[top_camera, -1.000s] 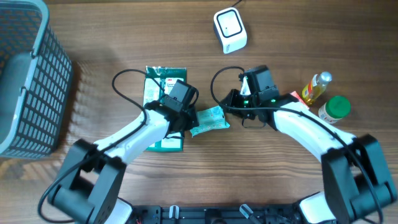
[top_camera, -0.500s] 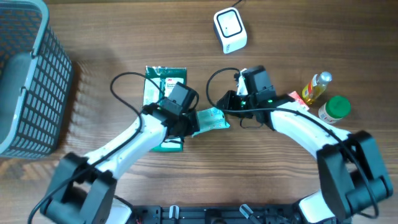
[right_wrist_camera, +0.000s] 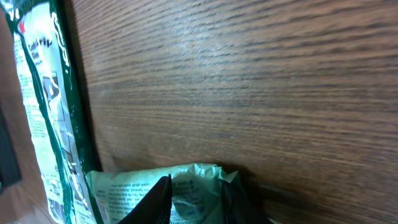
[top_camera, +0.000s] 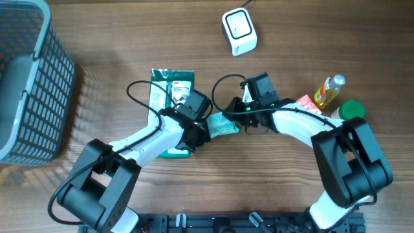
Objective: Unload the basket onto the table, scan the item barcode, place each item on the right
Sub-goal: 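Pull the wipes pack out of the glove package with the right gripper, then lift the wipes pack toward the scanner and retract the left gripper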
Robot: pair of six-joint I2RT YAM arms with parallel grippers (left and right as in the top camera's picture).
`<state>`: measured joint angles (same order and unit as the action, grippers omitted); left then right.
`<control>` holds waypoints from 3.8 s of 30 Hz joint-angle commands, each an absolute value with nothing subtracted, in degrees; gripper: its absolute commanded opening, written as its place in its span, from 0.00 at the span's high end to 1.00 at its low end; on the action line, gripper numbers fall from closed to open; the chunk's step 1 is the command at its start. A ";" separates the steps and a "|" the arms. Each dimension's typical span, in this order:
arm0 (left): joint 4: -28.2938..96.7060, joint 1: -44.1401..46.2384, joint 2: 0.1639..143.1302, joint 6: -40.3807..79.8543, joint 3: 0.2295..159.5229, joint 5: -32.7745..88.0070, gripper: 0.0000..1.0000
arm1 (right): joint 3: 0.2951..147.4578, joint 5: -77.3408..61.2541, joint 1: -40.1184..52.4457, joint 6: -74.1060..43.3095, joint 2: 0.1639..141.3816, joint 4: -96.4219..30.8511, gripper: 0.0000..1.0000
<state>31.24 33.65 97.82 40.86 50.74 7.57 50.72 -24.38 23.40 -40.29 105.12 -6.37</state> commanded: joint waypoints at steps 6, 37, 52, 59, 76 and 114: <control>33.08 29.58 87.07 39.38 51.62 7.64 0.95 | 50.78 -32.08 19.55 -34.39 96.68 -9.43 0.54; 23.92 27.83 100.40 39.44 51.68 9.17 0.96 | 50.54 -29.67 17.15 -28.40 103.28 -19.05 0.38; 27.49 27.86 94.43 37.78 56.16 10.52 0.96 | 50.54 -30.11 17.15 -28.49 103.37 -18.61 0.37; 27.51 28.21 99.74 37.95 56.16 12.67 0.95 | 50.54 -30.11 17.15 -28.53 103.42 -18.65 0.37; 27.44 28.75 104.42 37.74 56.16 11.92 0.95 | 44.21 -45.54 17.17 -33.01 106.67 -2.07 0.53; 30.28 3.20 88.97 28.71 57.34 -6.04 0.00 | 44.21 -43.00 17.17 -28.40 106.65 -1.58 0.96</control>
